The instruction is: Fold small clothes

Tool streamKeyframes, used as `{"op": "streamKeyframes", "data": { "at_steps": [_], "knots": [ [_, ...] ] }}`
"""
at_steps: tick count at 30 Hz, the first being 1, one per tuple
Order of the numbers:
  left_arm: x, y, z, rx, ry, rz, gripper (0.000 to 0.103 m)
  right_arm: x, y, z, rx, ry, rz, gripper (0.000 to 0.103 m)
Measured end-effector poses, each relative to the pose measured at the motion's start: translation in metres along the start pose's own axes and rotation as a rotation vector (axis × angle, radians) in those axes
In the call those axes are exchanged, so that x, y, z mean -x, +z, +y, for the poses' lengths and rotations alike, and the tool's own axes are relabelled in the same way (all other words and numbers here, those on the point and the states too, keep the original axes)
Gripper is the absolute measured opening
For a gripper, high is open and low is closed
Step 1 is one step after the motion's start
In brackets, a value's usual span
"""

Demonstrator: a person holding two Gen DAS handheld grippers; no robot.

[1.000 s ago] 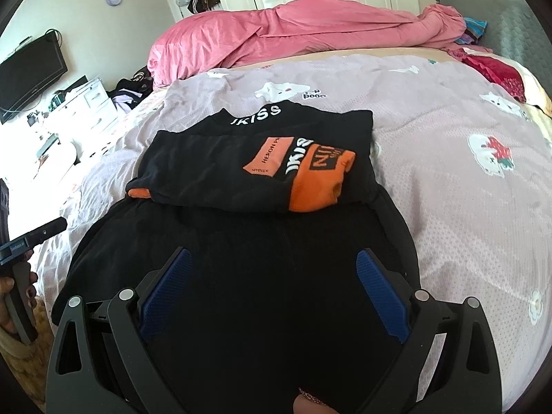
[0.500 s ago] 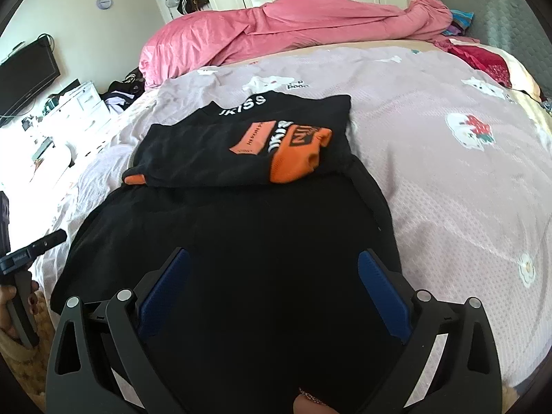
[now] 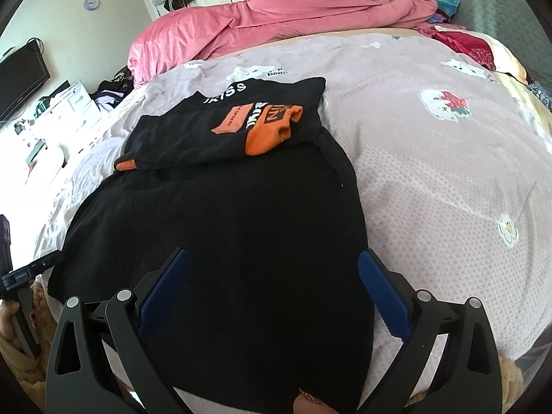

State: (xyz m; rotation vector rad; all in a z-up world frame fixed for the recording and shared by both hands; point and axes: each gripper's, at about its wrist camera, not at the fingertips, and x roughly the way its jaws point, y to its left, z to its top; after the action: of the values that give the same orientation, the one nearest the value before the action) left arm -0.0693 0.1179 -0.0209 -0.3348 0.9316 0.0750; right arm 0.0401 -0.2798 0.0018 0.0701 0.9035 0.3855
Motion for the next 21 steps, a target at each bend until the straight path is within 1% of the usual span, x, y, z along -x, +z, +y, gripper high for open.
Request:
{"op": "streamKeyframes", "data": {
  "at_steps": [5,10,12,14,16,17,18,21],
  "knots": [
    [0.005,-0.009,-0.004,-0.007,-0.020,-0.003,0.094,0.006,-0.008,-0.002,0.003,-0.013,0.011,0.098],
    [0.007,-0.018,-0.009,-0.007,-0.066,0.010,0.093,0.015,-0.016,-0.013,-0.029,-0.032,0.009,0.098],
    [0.007,-0.019,-0.010,-0.006,-0.070,0.012,0.088,0.017,-0.020,-0.018,-0.044,-0.032,0.015,0.098],
    [0.007,-0.020,-0.010,0.000,-0.077,0.006,0.086,0.019,-0.023,-0.022,-0.057,-0.030,0.022,0.098],
    [0.007,-0.021,-0.012,0.008,-0.108,0.009,0.078,0.021,-0.027,-0.024,-0.068,-0.029,0.026,0.098],
    [0.007,-0.022,-0.014,0.008,-0.114,0.012,0.071,0.023,-0.029,-0.026,-0.073,-0.026,0.029,0.098],
    [0.006,-0.023,-0.016,0.000,-0.113,0.015,0.068,0.024,-0.032,-0.027,-0.076,-0.023,0.030,0.097],
    [0.005,-0.024,-0.020,-0.016,-0.106,0.020,0.064,0.028,-0.038,-0.031,-0.092,-0.001,0.039,0.097]
  ]
}}
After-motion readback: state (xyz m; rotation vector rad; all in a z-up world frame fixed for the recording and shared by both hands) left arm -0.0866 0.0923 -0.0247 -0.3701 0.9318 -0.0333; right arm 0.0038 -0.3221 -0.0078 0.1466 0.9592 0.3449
